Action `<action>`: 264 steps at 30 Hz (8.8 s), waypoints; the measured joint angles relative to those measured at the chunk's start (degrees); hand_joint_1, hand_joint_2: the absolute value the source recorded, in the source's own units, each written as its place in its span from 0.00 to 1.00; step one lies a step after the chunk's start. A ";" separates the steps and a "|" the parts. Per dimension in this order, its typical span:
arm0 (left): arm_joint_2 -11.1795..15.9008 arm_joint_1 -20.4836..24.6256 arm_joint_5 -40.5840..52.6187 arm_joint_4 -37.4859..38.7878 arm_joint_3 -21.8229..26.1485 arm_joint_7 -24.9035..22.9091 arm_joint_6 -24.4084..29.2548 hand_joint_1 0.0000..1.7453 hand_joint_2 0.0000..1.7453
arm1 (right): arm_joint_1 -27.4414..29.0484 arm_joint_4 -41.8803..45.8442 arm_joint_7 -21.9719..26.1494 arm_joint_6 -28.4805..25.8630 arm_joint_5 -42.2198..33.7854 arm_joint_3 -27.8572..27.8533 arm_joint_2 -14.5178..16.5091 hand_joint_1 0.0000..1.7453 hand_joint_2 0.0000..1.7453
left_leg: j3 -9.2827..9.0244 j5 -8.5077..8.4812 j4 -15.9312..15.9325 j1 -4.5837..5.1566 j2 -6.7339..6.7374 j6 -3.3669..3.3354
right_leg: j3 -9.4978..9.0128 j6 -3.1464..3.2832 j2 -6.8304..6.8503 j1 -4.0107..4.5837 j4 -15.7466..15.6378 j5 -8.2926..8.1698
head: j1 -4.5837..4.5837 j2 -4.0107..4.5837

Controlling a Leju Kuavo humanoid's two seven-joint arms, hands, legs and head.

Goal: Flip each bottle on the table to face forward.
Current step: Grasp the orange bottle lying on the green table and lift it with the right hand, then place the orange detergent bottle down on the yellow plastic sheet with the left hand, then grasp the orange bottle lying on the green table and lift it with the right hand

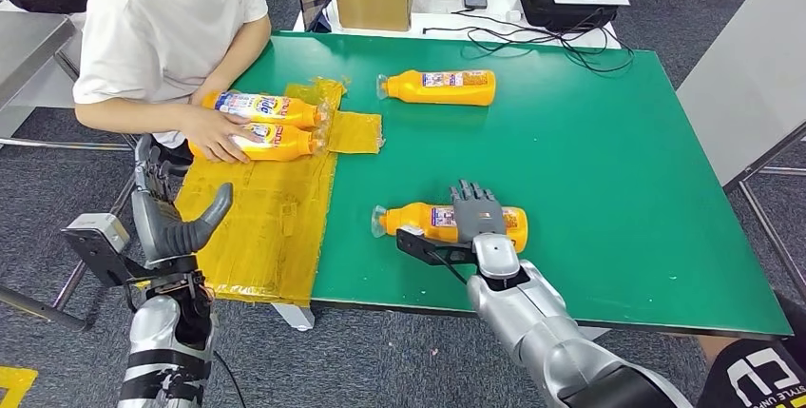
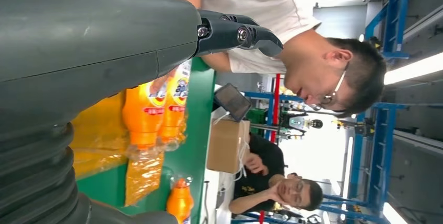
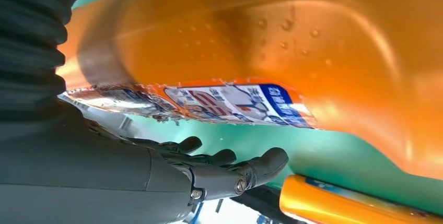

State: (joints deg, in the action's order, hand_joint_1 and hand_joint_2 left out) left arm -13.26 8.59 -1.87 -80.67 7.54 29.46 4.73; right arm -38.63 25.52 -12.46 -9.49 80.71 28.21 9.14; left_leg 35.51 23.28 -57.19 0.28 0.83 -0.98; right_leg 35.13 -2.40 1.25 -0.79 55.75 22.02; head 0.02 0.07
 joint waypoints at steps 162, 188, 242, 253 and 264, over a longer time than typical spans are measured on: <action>1.91 2.25 23.78 14.33 -17.23 -2.57 8.52 1.00 1.00 | 29.84 22.38 48.13 -22.72 -44.06 5.11 6.14 0.00 0.00 | 0.04 0.24 0.02 -0.01 0.25 -0.01 | 0.12 0.07 -0.16 0.02 -0.04 0.10 | 0.00 0.00; 21.44 24.01 60.42 50.57 -22.62 -7.82 6.86 0.00 1.00 | 30.49 24.18 52.35 -19.71 -49.44 3.61 6.05 0.00 0.00 | -0.10 0.21 0.05 -0.02 0.27 0.03 | -0.01 0.10 -0.18 0.02 -0.01 0.08 | -0.02 0.00; 4.16 3.51 5.23 -3.20 -12.51 -0.13 -4.14 0.00 1.00 | 29.37 35.81 26.71 -30.21 -5.74 -10.54 1.26 0.00 1.00 | 0.04 0.21 0.01 0.05 0.23 -0.01 | 0.07 0.06 -0.12 -0.02 -0.03 0.07 | -0.01 0.00; 3.28 2.48 4.40 -4.96 -12.44 -3.52 -3.81 0.00 1.00 | 21.29 26.26 15.23 -19.33 -8.32 -10.76 -2.90 0.00 1.00 | 0.03 0.18 0.01 0.03 0.22 -0.02 | 0.06 0.05 -0.12 -0.01 -0.02 0.06 | -0.01 0.00; 3.14 2.11 4.58 -5.47 -12.50 -4.41 -2.71 0.00 1.00 | 13.85 12.34 9.94 -14.06 -7.28 -10.65 -4.57 0.00 1.00 | -0.02 0.19 0.00 0.03 0.23 -0.02 | 0.02 0.06 -0.12 -0.01 -0.04 0.07 | 0.01 0.00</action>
State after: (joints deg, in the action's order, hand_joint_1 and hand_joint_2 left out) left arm -10.13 10.70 2.71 -86.14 -4.96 25.05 2.02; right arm -24.78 37.86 -2.52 -23.54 73.43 17.55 4.57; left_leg 35.49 23.47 -57.19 0.31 1.05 -1.00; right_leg 35.15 -2.34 1.13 -0.80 55.71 22.09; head 0.02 0.07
